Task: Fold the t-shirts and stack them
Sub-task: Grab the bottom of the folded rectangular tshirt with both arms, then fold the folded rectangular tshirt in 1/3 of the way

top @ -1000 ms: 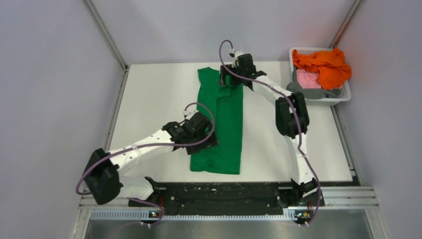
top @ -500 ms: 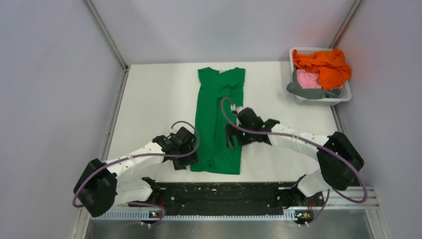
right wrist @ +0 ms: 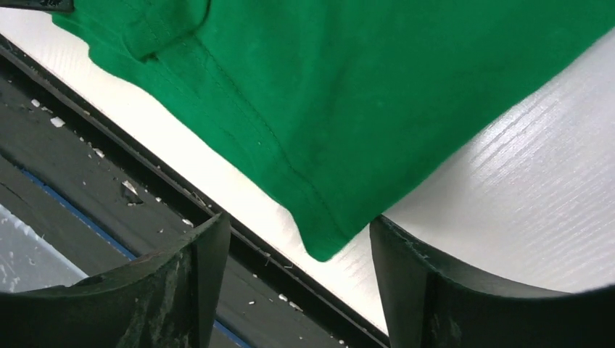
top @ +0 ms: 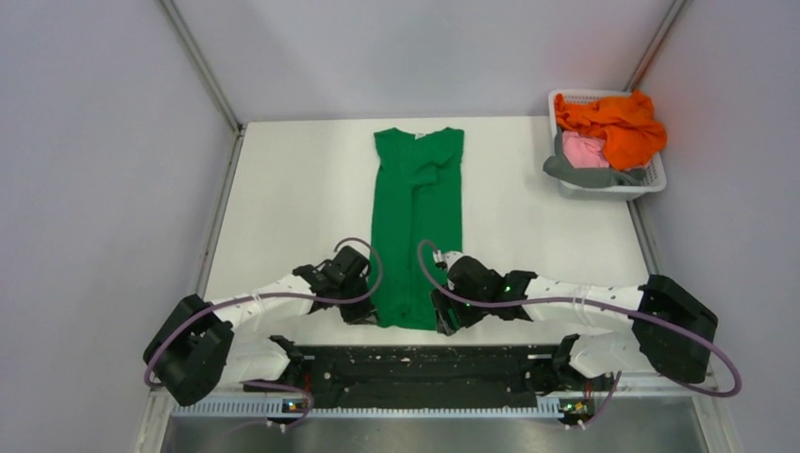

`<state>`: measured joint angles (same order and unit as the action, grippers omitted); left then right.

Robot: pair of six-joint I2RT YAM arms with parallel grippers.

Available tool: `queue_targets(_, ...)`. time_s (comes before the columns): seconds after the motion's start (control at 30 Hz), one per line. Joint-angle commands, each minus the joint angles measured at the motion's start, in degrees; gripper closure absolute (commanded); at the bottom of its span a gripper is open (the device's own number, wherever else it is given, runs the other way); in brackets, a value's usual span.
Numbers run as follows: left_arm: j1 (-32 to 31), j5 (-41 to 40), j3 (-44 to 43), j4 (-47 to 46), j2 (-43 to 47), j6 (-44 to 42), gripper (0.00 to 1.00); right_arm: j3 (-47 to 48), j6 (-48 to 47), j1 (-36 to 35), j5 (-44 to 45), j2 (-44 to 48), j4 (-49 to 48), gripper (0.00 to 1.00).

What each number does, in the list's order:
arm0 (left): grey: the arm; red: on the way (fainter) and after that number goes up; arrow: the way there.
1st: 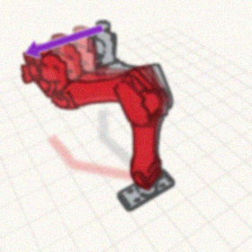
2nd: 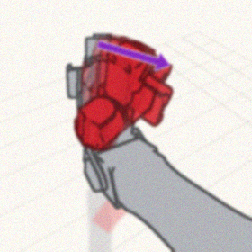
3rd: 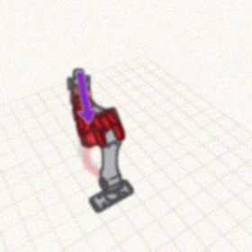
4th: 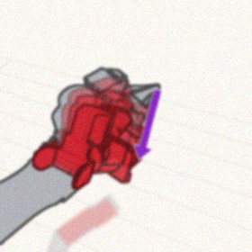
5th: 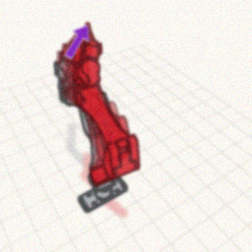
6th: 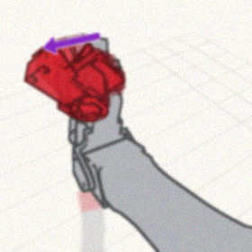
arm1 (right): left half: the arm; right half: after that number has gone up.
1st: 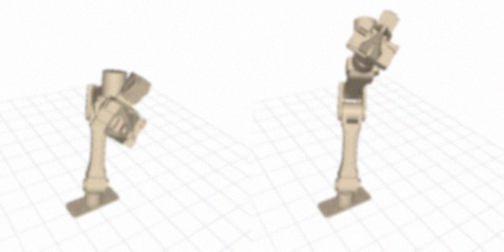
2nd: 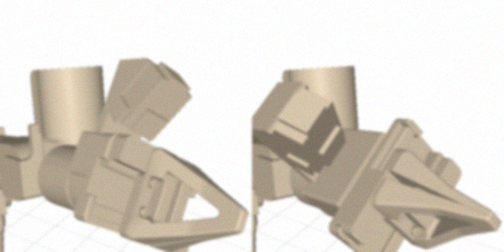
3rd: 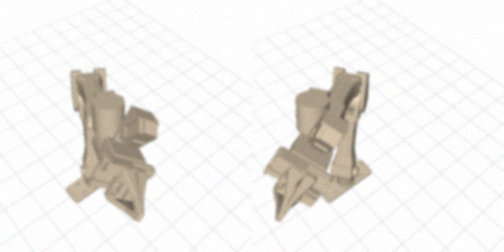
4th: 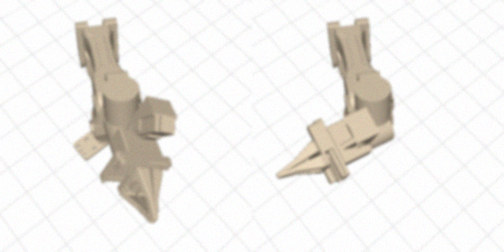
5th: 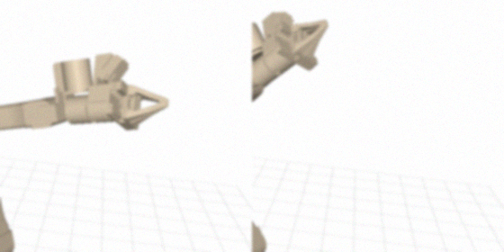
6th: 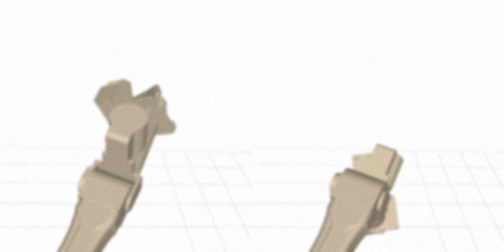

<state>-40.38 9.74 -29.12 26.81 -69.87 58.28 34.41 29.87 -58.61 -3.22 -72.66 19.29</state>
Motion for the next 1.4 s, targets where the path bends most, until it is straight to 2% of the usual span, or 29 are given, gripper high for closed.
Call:
queue_targets(0.0, -0.21, -0.32, 3.94, -2.14, 0.25, 1.73, 1.0, -0.92, 1.25, -1.39, -0.17, -1.46, -5.61, 0.32)
queue_targets(0.17, -0.43, 0.08, 6.01, -3.27, 3.83, 3.59, 1.0, -3.71, 2.23, -1.47, 3.01, -2.53, -6.19, 0.43)
queue_targets(0.3, -0.62, 0.64, 6.51, -3.21, 5.48, 3.86, 1.0, -5.16, 3.07, -1.51, 6.29, -1.27, -4.62, 0.55)
queue_targets(0.43, -0.95, 1.51, 6.54, -2.99, 6.31, 4.14, 1.0, -6.42, 3.75, -1.57, 7.27, 1.36, -3.16, 0.84)
queue_targets(0.57, -1.77, 2.94, 5.94, -2.93, 9.06, 4.74, 1.0, -6.12, 4.17, -1.68, 5.7, 6.37, -0.88, 0.96)
queue_targets(0.7, -1.98, 3.18, 4.87, -2.6, 13.38, 5.05, 1.0, -5.05, 5.11, -1.68, 4.93, 12.1, -0.58, 0.99)
queue_targets(0.87, -1.91, 0.19, 0.19, -4.37, 13.17, 3.73, 1.0, -0.68, 6.39, -0.82, 10.55, 13.23, -0.08, 1.0)
queue_targets(0.97, -1.37, -2.48, -4.78, -6.0, 8.64, 2.19, 1.0, 1.89, 5.71, 3.33, 11.28, 11.5, -1.06, 1.0)
queue_targets(1.1, 1.01, -5.35, -16.93, -1.09, -0.57, -2.48, 1.0, 5.04, 3.77, 10.02, 9.47, 8.08, -3.36, 1.0)
queue_targets(1.27, 7.78, 1.81, -30.48, 5.88, -12.61, -8.63, 1.0, 13.27, 1.3, 15.04, 6.48, 0.86, -2.83, 1.0)
queue_targets(1.37, 10.04, -0.65, -37.0, 10.61, -17.77, -10.75, 1.0, 17.91, -0.33, 17.35, 6.58, -3.41, -1.31, 1.0)
